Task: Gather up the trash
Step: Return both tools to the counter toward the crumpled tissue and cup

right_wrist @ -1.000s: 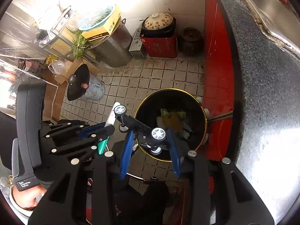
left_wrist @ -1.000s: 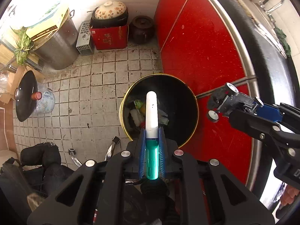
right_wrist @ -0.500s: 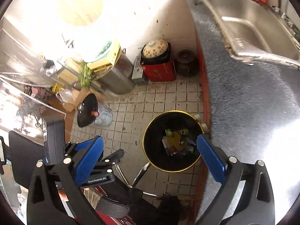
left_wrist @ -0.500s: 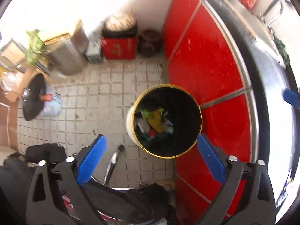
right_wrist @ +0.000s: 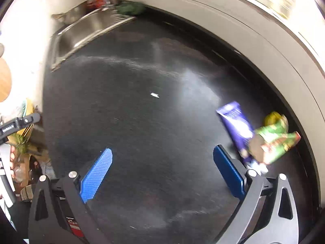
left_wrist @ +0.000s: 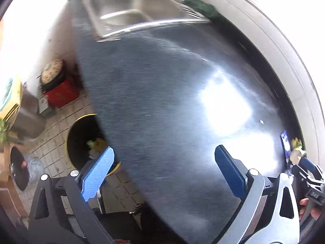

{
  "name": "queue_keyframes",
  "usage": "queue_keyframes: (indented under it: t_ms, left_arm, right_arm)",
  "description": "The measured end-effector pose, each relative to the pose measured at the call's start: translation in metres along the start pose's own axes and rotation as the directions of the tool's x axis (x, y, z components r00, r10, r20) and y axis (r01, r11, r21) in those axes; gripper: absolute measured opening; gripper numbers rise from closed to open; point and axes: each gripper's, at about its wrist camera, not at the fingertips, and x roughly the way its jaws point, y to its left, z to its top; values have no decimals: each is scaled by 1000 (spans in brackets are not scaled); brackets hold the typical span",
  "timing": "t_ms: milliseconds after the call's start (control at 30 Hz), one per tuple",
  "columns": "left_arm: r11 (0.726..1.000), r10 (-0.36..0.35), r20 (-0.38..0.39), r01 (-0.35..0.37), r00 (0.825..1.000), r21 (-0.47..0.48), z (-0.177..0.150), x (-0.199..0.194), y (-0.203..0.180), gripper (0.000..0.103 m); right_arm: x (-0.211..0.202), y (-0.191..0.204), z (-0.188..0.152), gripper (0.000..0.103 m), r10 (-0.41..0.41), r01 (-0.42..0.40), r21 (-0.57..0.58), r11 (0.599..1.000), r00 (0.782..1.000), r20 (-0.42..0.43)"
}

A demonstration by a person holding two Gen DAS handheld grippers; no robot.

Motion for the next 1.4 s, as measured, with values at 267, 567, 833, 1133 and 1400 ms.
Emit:
queue_keyframes:
  t_ms: [267, 567, 833, 1133, 1400]
  left_arm:
    - [939, -118, -159, 163, 980, 302, 12, 42, -165, 96]
    - [802, -4, -205, 126, 979, 584, -28, 74, -257, 96]
    - [746, 62, -228, 106, 972, 657, -39, 96, -285, 96]
    - [738, 72, -269, 130, 960, 662, -49, 117, -306, 96]
    - [700, 90, -298, 153, 950, 698, -81, 130, -337, 96]
  right_arm:
    - [-3, -162, -105, 96, -132, 171, 366, 915, 983, -128]
    - [-3, -243, -188, 96, -158, 245, 580, 777, 968, -197]
    - [20, -273, -205, 97, -164, 263, 591, 763, 962, -217]
    - [30, -279, -195, 98, -181, 268, 606, 749, 962, -203]
    - [20, -272, -203, 98, -180, 252, 563, 787, 967, -181]
